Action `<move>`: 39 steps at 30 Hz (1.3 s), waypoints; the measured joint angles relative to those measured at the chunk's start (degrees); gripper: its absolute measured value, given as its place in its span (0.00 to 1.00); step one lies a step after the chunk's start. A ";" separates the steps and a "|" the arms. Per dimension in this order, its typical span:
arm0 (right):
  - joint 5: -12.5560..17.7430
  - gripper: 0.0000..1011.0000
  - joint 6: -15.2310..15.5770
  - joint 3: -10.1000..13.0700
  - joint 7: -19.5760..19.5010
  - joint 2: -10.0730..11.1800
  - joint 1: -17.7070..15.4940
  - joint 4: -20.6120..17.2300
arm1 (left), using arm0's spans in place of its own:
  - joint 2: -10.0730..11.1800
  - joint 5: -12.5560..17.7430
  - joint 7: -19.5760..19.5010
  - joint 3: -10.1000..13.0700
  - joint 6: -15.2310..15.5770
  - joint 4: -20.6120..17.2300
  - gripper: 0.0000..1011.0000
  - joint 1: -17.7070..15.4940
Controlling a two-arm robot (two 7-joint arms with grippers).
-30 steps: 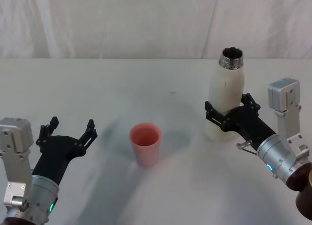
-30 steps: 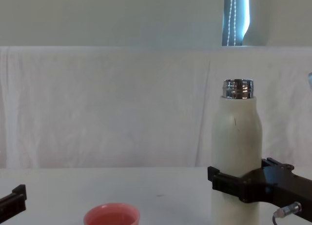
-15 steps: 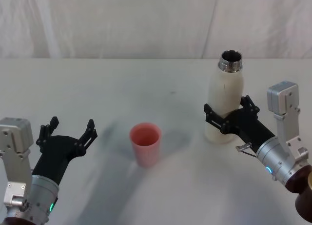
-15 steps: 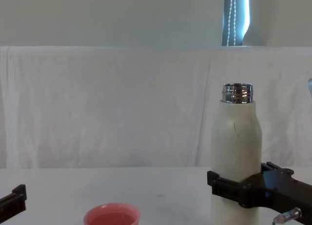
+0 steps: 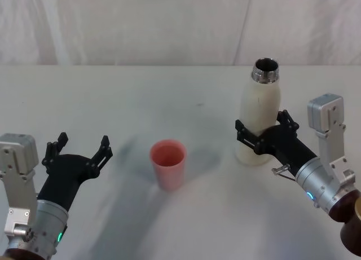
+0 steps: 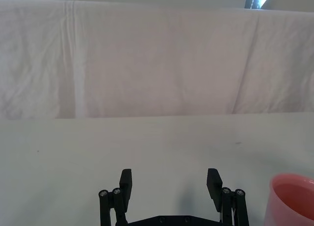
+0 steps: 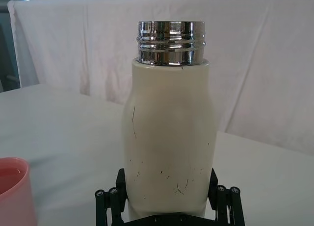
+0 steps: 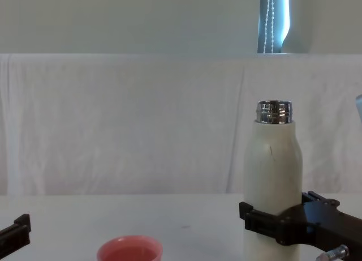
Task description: Grasp the thermos with one hand and pour water into the cup lid.
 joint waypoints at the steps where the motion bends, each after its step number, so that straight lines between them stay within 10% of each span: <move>1: 0.00 0.95 0.00 0.00 0.00 0.00 0.00 0.00 | 0.00 0.00 0.00 0.00 0.00 0.00 0.99 0.00; 39: 0.95 0.99 0.15 0.49 -0.16 -0.50 -0.25 0.72 | 0.00 0.00 0.00 0.00 0.00 0.00 0.99 0.00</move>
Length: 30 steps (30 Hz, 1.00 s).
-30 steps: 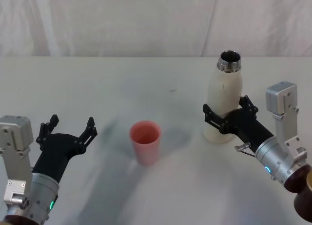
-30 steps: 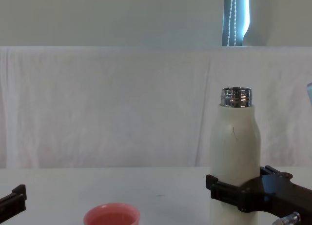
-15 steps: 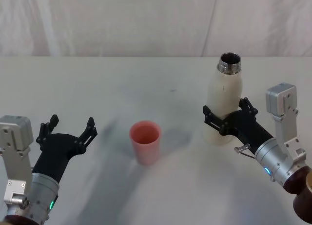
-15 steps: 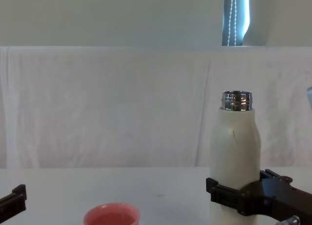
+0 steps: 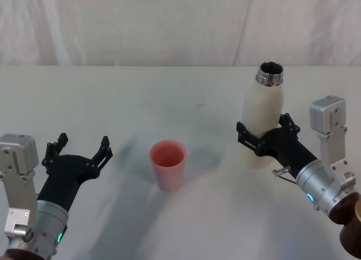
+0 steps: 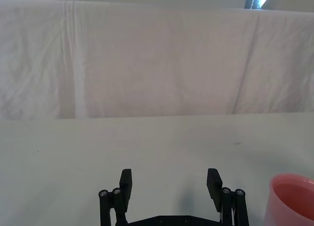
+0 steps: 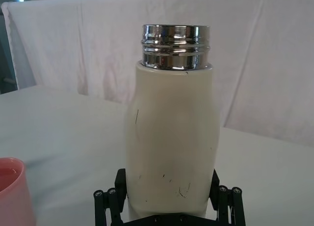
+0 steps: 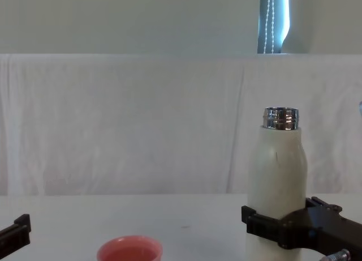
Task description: Grasp the thermos with one hand and pour water into the cup lid.
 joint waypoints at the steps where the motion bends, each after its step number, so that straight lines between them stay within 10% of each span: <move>1: 0.04 0.99 0.07 0.02 -0.01 -0.02 0.00 0.00 | 0.00 0.00 0.00 0.00 0.00 0.00 0.99 0.00; 30: 1.03 0.99 0.86 0.96 -0.22 0.72 -1.02 -1.31 | 0.00 0.00 0.00 0.00 0.00 0.00 0.99 0.00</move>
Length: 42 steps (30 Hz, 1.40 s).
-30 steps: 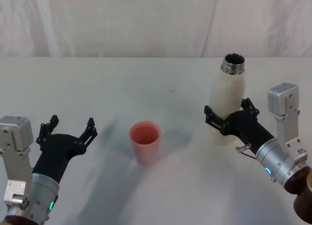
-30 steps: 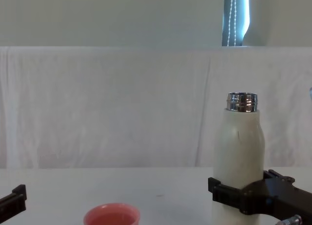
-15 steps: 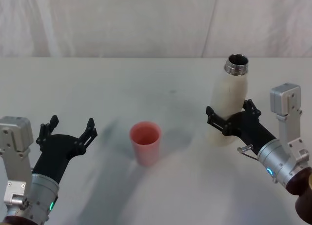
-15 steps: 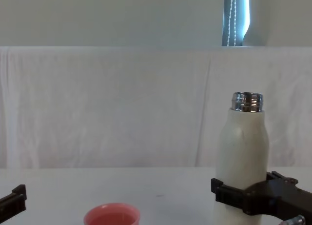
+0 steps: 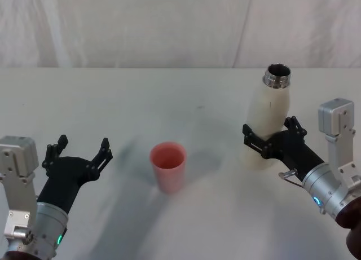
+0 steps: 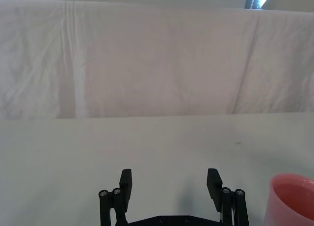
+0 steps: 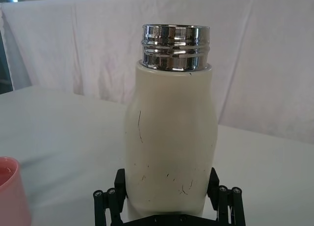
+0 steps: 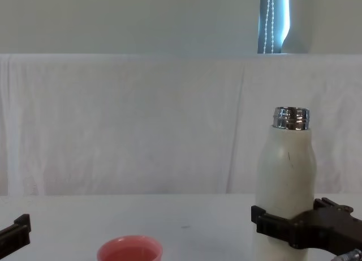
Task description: Grasp the thermos with one hand and pour water into the cup lid.
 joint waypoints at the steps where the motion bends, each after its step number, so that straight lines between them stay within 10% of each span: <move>1: 0.02 0.99 0.01 0.02 0.00 0.05 -0.06 -0.11 | 0.00 0.00 0.00 0.00 0.00 0.00 0.99 0.00; 42: 1.56 0.99 -0.53 2.43 -1.18 2.73 -10.51 -11.02 | 0.00 0.00 0.00 0.00 0.00 0.00 0.99 0.00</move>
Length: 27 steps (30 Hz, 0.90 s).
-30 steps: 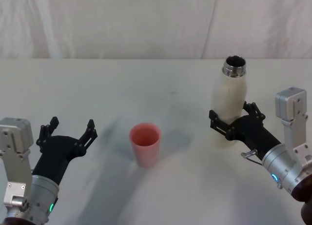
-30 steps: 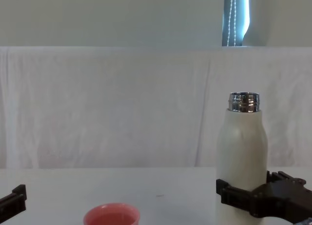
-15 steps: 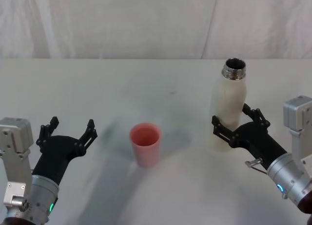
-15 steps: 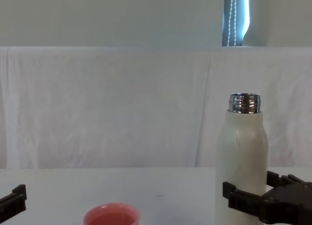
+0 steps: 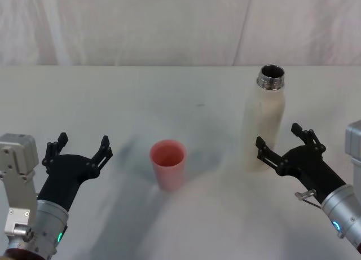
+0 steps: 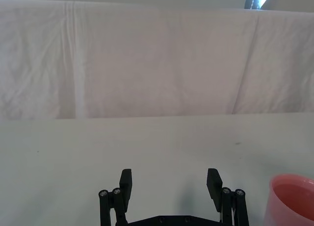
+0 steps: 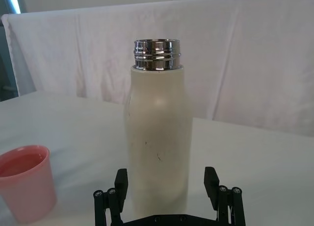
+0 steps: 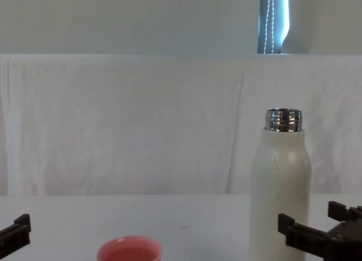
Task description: Grasp the thermos with one hand and pour water into the cup lid.
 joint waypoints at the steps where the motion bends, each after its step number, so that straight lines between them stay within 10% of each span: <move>1: -0.03 0.99 -0.05 0.09 -0.09 0.08 -0.27 -0.21 | 0.00 0.00 0.00 0.00 0.00 0.00 0.99 0.00; 27: -5.22 0.99 -4.21 4.60 -5.11 -0.85 -7.04 -4.07 | 0.00 0.00 0.00 0.00 0.00 0.00 0.99 0.00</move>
